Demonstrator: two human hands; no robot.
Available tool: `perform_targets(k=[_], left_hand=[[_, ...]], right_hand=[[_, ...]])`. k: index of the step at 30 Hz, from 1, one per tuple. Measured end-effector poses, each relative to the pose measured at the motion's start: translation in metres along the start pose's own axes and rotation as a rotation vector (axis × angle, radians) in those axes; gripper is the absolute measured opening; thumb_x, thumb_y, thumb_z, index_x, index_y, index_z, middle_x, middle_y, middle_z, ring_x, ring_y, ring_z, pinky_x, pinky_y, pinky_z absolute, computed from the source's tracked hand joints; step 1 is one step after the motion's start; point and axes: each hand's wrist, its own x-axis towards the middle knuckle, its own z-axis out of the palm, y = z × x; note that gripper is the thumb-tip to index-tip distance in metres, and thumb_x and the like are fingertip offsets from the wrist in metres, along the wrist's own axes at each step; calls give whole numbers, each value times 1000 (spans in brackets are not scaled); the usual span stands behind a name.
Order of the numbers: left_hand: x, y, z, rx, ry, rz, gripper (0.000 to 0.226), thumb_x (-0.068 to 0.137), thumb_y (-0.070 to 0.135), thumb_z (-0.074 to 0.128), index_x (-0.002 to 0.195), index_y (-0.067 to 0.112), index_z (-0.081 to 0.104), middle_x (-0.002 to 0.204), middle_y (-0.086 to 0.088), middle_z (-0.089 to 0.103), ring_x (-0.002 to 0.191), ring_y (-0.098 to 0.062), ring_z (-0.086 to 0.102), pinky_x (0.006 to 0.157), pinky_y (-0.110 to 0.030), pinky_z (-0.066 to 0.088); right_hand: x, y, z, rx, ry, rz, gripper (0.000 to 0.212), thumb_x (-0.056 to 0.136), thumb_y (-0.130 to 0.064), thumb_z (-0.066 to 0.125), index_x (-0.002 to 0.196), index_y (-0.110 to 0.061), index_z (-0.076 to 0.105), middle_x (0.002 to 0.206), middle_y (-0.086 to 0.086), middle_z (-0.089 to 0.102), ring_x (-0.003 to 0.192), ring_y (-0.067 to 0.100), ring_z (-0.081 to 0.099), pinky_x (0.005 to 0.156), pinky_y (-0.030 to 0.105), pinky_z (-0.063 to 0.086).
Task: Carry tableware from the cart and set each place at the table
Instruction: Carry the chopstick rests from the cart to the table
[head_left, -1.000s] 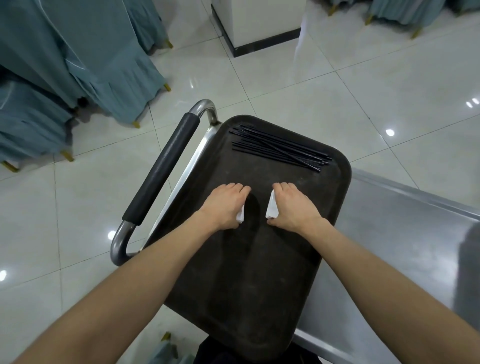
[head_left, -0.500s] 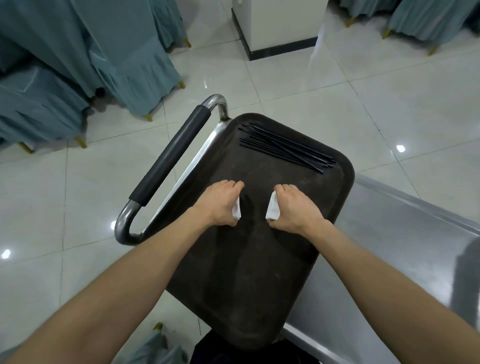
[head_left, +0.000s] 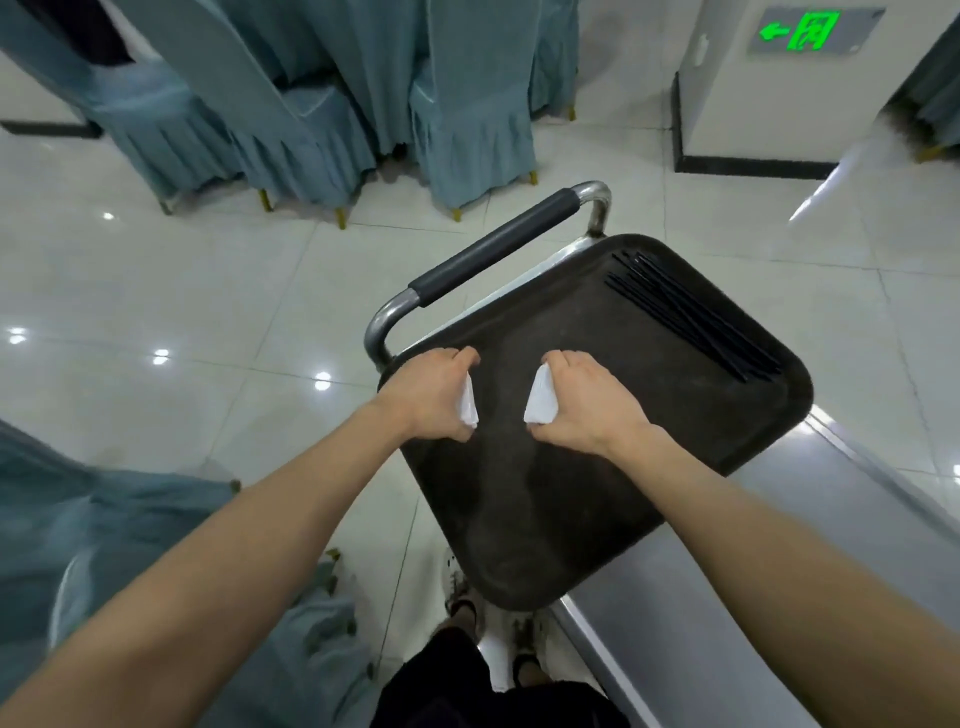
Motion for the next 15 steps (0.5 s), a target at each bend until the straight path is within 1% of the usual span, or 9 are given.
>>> perform_targets(k=[3, 6, 10, 12, 15], left_hand=[[-32, -22, -3, -22, 38, -75, 102, 59, 51, 93, 145, 24, 46, 139, -1, 62, 121, -27, 63, 100, -41, 58], [-73, -55, -5, -50, 96, -168, 100, 59, 53, 92, 144, 22, 47, 133, -4, 65, 116, -29, 64, 97, -41, 56], [-139, -98, 0, -114, 166, -314, 100, 60, 52, 90, 144, 22, 44, 125, -2, 65, 110, -26, 63, 90, -38, 55], [-174, -117, 4, -135, 193, -378, 98, 61, 50, 90, 142, 23, 43, 122, -1, 63, 108, -26, 62, 88, -39, 55], [-233, -141, 10, -162, 236, -483, 98, 60, 51, 89, 142, 24, 42, 122, 0, 64, 108, -24, 62, 89, -43, 57]], right_hand=[[7, -33, 1, -7, -8, -108, 87, 69, -56, 87, 139, -20, 48, 137, 0, 59, 129, 23, 55, 110, 39, 50], [16, -79, 2, -1, -22, -230, 86, 71, -57, 86, 139, -21, 48, 137, 0, 59, 129, 23, 55, 112, 39, 50], [23, -151, 10, -2, -58, -393, 77, 73, -54, 81, 134, -18, 52, 127, 0, 60, 123, 23, 55, 103, 38, 52], [22, -188, 15, -16, -70, -469, 79, 74, -52, 83, 136, -15, 51, 129, 2, 59, 124, 23, 54, 103, 38, 51], [12, -243, 29, -27, -88, -584, 78, 76, -51, 83, 136, -14, 50, 129, 2, 59, 126, 23, 52, 102, 35, 49]])
